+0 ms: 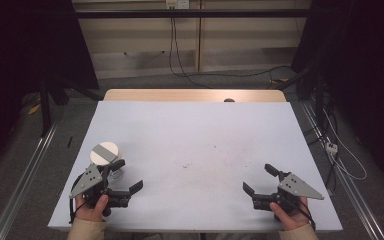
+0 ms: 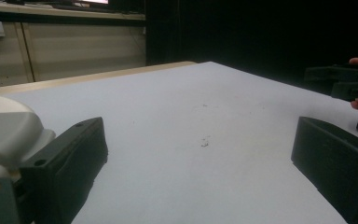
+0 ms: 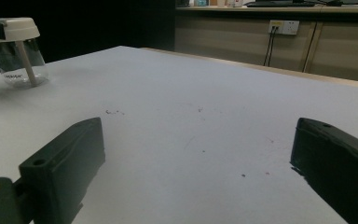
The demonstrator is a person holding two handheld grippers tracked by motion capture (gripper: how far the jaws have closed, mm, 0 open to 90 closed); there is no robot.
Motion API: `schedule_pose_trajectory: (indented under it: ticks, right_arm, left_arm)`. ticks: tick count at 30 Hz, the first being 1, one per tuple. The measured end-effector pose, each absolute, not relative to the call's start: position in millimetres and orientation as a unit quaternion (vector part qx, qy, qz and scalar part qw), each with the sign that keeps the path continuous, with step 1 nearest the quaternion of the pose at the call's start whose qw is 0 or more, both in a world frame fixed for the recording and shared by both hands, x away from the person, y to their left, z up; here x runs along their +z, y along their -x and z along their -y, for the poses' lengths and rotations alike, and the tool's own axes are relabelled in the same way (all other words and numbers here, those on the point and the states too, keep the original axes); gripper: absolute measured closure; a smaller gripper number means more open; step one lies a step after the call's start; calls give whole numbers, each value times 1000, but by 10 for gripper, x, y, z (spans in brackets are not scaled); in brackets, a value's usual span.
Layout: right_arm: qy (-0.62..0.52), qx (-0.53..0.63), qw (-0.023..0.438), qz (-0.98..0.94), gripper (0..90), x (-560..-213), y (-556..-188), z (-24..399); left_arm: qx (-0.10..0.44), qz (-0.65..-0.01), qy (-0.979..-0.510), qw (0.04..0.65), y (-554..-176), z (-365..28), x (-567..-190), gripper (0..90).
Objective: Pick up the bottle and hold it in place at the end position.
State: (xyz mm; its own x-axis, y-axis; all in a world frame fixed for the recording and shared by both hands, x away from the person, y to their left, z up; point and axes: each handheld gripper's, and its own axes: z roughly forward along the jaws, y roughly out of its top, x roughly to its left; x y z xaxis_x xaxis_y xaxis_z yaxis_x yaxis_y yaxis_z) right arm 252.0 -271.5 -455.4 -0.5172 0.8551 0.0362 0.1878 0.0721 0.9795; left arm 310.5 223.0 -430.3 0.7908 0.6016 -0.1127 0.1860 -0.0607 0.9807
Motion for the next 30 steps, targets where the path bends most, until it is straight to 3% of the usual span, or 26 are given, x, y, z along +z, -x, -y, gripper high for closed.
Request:
schedule_pose_trajectory:
  ticks: [14,30]
  right_arm:
    - [-387,558,296,-671,26,-4551,-2528,2692]
    - [-384,558,294,-674,27,-4558,-2550,2676]
  left_arm:
    - [153,-280,-711,627,-3089,-2189,-4213,31]
    - [174,-292,-706,621,-3185,-2231,-3926,31]
